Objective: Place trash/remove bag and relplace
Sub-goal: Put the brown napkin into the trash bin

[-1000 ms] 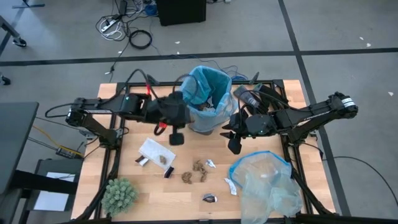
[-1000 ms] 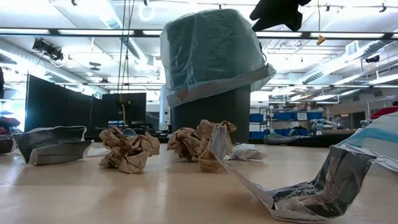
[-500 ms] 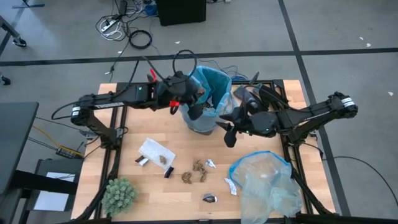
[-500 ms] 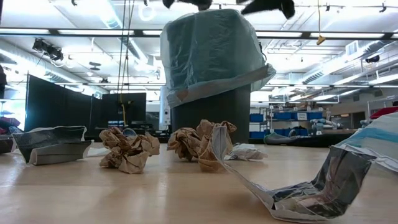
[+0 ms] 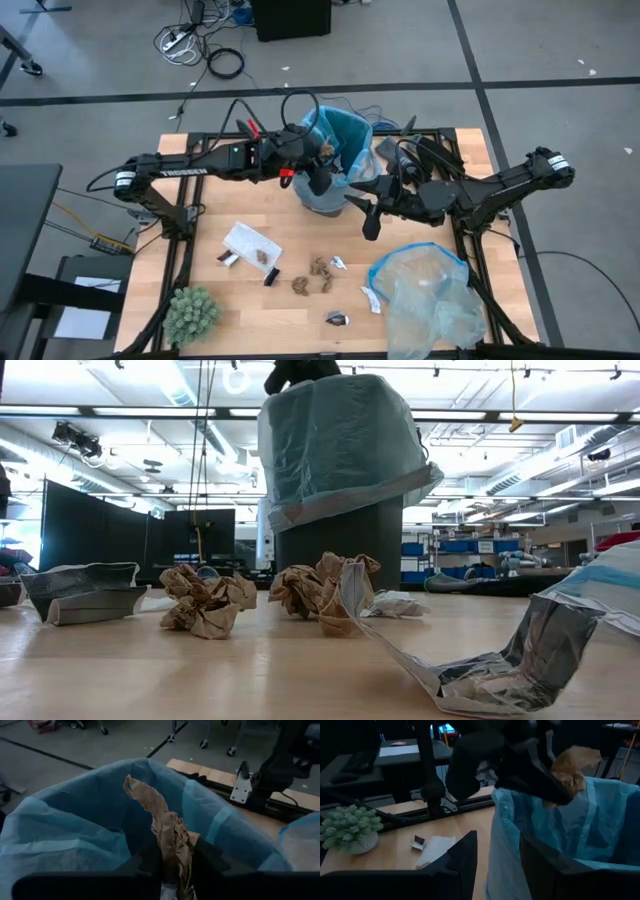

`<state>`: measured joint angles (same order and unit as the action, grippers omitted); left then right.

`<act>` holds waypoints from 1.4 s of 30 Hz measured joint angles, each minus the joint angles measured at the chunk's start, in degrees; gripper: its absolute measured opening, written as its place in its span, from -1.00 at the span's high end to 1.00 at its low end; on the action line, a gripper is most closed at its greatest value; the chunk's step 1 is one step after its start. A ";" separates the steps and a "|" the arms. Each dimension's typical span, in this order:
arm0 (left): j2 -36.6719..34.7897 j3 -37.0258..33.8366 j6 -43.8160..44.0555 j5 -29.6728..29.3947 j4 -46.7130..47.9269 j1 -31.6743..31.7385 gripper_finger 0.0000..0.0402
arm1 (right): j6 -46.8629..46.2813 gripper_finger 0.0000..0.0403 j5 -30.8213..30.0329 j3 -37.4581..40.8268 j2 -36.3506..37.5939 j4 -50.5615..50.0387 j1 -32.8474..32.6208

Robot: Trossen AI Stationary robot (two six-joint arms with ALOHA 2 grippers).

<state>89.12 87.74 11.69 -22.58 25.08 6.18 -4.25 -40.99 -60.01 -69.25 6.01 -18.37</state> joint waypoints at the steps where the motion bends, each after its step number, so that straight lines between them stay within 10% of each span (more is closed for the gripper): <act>1: 0.00 0.00 0.95 -0.14 0.44 0.36 0.55 | 0.00 0.33 0.02 0.00 0.00 0.04 0.00; 42: 1.29 0.09 11.23 7.68 2.55 3.56 0.37 | 0.05 0.31 0.13 0.00 0.02 5.84 0.67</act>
<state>90.41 87.83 22.92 -14.90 27.63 9.74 -4.21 -40.86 -60.01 -69.23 11.86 -17.70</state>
